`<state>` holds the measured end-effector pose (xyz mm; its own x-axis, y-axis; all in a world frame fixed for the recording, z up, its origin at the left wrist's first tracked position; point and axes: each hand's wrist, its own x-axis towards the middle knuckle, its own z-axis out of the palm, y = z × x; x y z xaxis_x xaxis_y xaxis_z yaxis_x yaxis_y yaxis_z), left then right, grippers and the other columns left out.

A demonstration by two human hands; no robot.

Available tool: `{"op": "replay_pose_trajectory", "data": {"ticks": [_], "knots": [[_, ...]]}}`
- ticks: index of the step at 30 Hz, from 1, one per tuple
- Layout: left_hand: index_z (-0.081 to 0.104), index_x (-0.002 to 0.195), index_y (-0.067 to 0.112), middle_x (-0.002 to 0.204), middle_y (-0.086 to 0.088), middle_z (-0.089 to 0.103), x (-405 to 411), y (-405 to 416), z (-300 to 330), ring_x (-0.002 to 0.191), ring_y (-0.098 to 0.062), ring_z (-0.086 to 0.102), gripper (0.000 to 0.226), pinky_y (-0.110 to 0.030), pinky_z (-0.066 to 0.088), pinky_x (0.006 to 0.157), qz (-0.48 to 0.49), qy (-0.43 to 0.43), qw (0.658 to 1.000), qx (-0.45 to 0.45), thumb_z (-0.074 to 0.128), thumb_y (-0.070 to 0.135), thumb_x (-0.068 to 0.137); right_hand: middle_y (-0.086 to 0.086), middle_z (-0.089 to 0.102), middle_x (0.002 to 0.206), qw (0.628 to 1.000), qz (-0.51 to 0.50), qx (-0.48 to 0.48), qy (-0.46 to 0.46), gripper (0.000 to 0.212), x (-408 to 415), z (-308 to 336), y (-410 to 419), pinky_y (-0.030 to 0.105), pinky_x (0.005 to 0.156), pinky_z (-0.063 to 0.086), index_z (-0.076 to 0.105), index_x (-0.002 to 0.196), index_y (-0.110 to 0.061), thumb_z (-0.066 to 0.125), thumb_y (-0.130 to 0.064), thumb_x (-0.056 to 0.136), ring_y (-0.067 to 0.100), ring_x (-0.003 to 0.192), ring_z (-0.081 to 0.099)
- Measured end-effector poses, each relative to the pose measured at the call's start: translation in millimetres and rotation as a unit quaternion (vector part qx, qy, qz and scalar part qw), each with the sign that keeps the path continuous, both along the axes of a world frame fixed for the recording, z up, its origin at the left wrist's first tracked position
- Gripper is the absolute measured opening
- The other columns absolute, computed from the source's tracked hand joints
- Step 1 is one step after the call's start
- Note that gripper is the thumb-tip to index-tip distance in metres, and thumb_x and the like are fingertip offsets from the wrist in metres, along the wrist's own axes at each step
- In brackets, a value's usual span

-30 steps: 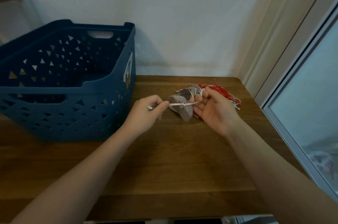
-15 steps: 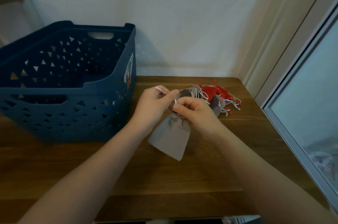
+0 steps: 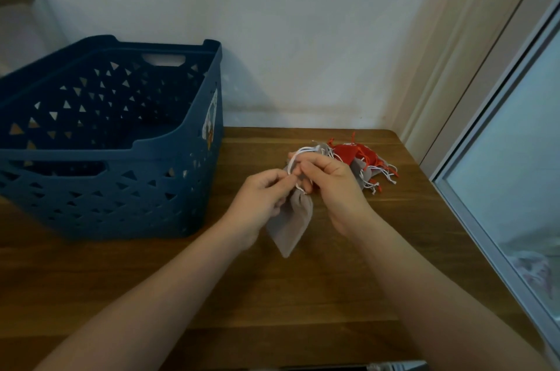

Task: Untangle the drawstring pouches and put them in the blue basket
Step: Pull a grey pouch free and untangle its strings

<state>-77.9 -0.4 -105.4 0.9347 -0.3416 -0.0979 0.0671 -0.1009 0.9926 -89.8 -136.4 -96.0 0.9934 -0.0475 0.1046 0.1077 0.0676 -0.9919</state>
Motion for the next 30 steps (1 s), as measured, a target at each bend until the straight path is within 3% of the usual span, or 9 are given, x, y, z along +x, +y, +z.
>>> {"op": "replay_pose_trajectory", "data": {"ticks": [3, 6, 11, 15, 19, 21, 24, 27, 30], "knots": [[0.062, 0.085, 0.013, 0.060, 0.004, 0.043, 4.1, 4.5, 3.0, 0.050, -0.006, 0.037, 0.020, -0.015, 0.026, 0.042, -0.059, 0.152, 0.971, -0.174, 0.048, 0.022, 0.095, -0.001, 0.056, 0.069, 0.999, -0.010, 0.039, 0.003, 0.026, 1.7, -4.3, -4.1, 0.018, 0.057, 0.042, 0.062, 0.100, -0.010, 0.041, 0.002, 0.095, 0.006, 0.054, 0.046], [0.054, 0.079, 0.016, 0.058, 0.004, 0.040, 9.6, 5.9, 7.3, 0.048, -0.007, 0.035, 0.023, -0.017, 0.023, 0.041, -0.083, 0.194, 0.958, -0.195, 0.043, 0.024, 0.097, 0.000, 0.057, 0.069, 0.998, -0.030, 0.062, 0.000, 0.024, 1.2, -6.1, -5.0, 0.021, 0.055, 0.040, 0.061, 0.096, -0.011, 0.041, 0.003, 0.094, 0.007, 0.054, 0.049], [0.056, 0.079, 0.018, 0.057, 0.009, 0.046, 15.1, 5.5, 10.0, 0.050, -0.006, 0.042, 0.024, -0.020, 0.034, 0.050, -0.066, 0.031, 0.994, 0.086, 0.042, 0.026, 0.097, 0.002, 0.065, 0.081, 0.997, -0.040, -0.018, -0.070, 0.021, -2.3, 6.7, -4.0, 0.014, 0.061, 0.048, 0.062, 0.092, -0.011, 0.046, 0.003, 0.092, 0.004, 0.070, 0.063], [0.055, 0.076, 0.026, 0.063, 0.011, 0.054, 13.6, 4.3, 11.5, 0.051, 0.005, 0.050, 0.028, -0.012, 0.038, 0.054, -0.135, -0.180, 0.952, 0.207, 0.040, 0.023, 0.099, -0.005, 0.068, 0.083, 0.985, 0.003, -0.149, -0.091, 0.025, 4.4, 10.2, 1.2, 0.017, 0.071, 0.052, 0.064, 0.088, -0.021, 0.051, 0.000, 0.091, 0.002, 0.080, 0.066], [0.057, 0.089, 0.017, 0.074, 0.005, 0.058, 19.3, 6.6, 5.0, 0.058, -0.003, 0.053, 0.016, -0.018, 0.045, 0.056, -0.161, -0.290, 0.900, 0.283, 0.044, 0.021, 0.097, -0.008, 0.068, 0.084, 0.972, 0.035, -0.209, -0.100, 0.026, 9.8, 11.2, 8.1, 0.013, 0.066, 0.049, 0.063, 0.086, -0.026, 0.053, -0.002, 0.091, -0.003, 0.078, 0.064], [0.056, 0.086, 0.022, 0.075, 0.005, 0.060, 19.9, 8.5, 1.7, 0.059, -0.004, 0.057, 0.015, -0.018, 0.048, 0.057, -0.148, -0.304, 0.903, 0.266, 0.046, 0.022, 0.097, -0.008, 0.067, 0.086, 0.967, 0.040, -0.223, -0.112, 0.023, 9.5, 14.7, 8.7, 0.013, 0.063, 0.048, 0.062, 0.094, -0.024, 0.051, -0.004, 0.092, -0.003, 0.071, 0.063], [0.057, 0.082, 0.028, 0.078, 0.006, 0.064, 18.2, 11.5, 0.5, 0.067, -0.001, 0.063, 0.021, -0.020, 0.053, 0.064, -0.112, -0.263, 0.937, 0.202, 0.044, 0.023, 0.097, -0.008, 0.063, 0.090, 0.944, 0.038, -0.300, -0.134, 0.032, 7.5, 16.9, 8.5, 0.013, 0.057, 0.048, 0.048, 0.126, -0.020, 0.047, -0.011, 0.095, 0.000, 0.061, 0.059], [0.057, 0.073, 0.024, 0.066, 0.010, 0.057, 18.4, 14.2, 3.8, 0.056, 0.005, 0.054, 0.029, -0.014, 0.043, 0.058, -0.082, -0.199, 0.965, 0.149, 0.042, 0.021, 0.098, -0.009, 0.060, 0.096, 0.925, 0.042, -0.359, -0.120, 0.051, 5.0, 12.5, 7.4, 0.015, 0.065, 0.051, 0.031, 0.141, -0.020, 0.050, -0.011, 0.094, -0.002, 0.071, 0.059], [0.054, 0.069, 0.019, 0.063, 0.008, 0.049, 20.4, 15.7, 6.9, 0.053, 0.003, 0.045, 0.032, -0.021, 0.038, 0.059, -0.036, -0.148, 0.978, 0.143, 0.042, 0.025, 0.098, -0.014, 0.053, 0.101, 0.900, 0.053, -0.418, -0.114, 0.051, 4.6, 7.1, 5.8, 0.012, 0.077, 0.048, 0.035, 0.139, -0.018, 0.052, -0.006, 0.092, -0.006, 0.081, 0.054]]}}
